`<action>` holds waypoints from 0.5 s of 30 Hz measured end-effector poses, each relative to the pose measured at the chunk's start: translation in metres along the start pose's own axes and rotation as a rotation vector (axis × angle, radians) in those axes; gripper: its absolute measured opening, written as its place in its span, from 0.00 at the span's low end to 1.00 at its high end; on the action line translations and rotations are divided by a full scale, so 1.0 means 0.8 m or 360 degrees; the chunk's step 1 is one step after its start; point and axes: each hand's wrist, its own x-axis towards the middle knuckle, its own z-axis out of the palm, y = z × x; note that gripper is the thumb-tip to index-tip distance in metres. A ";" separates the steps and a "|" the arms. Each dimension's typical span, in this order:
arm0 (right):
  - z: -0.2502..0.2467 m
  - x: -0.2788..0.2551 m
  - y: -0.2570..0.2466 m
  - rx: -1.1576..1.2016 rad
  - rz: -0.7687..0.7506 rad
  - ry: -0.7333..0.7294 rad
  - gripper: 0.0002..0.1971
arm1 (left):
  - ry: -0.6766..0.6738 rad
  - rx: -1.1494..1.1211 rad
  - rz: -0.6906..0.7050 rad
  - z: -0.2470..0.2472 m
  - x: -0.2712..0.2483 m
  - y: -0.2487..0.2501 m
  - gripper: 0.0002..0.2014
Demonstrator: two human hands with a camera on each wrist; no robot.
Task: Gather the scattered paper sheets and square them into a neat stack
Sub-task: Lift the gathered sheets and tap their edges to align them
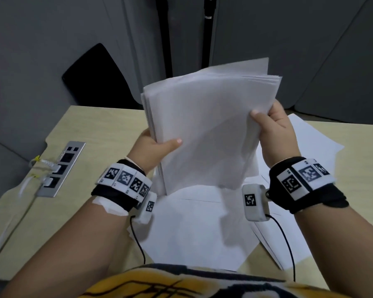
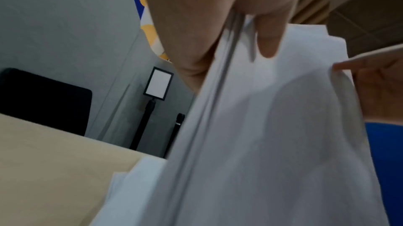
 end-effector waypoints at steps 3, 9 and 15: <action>0.000 -0.002 0.004 -0.0062 -0.0027 0.0045 0.15 | 0.0108 0.0030 0.0024 0.006 0.000 -0.009 0.05; -0.019 -0.019 0.034 -0.0180 0.0106 0.0032 0.29 | 0.0053 -0.0207 0.0118 0.000 -0.006 -0.006 0.10; -0.026 -0.028 0.057 -0.0263 0.0222 0.0021 0.32 | -0.0132 0.0016 -0.0015 0.006 -0.009 -0.021 0.14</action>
